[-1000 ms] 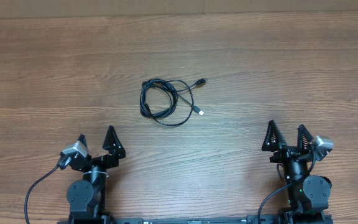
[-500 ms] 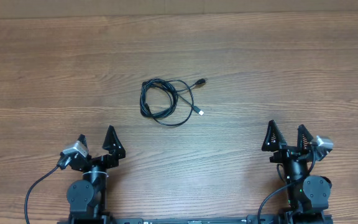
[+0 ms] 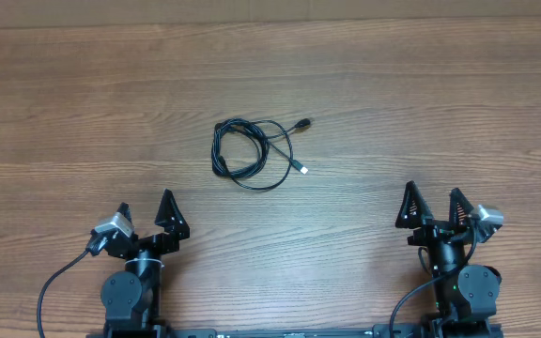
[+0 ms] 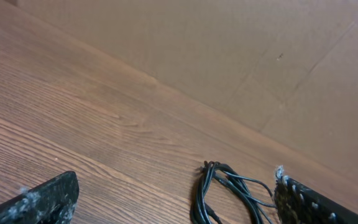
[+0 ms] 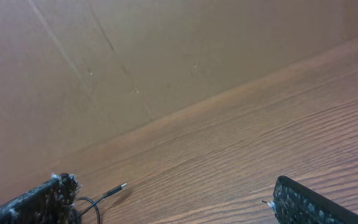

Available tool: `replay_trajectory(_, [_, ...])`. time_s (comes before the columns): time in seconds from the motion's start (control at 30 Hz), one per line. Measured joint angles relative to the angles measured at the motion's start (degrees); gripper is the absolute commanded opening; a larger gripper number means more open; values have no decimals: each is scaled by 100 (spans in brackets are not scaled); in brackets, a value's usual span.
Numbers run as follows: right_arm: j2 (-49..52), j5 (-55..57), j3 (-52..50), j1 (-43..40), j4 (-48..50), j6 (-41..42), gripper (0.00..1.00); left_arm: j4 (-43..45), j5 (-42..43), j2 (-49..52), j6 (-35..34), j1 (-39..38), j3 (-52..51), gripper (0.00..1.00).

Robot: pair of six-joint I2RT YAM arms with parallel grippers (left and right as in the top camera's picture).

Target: Untangle cables

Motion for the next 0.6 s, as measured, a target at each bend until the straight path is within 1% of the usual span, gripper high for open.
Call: replay_trajectory(0.6, [0, 2, 0, -2, -2, 0, 100, 20, -83, 0, 59, -2, 0, 100])
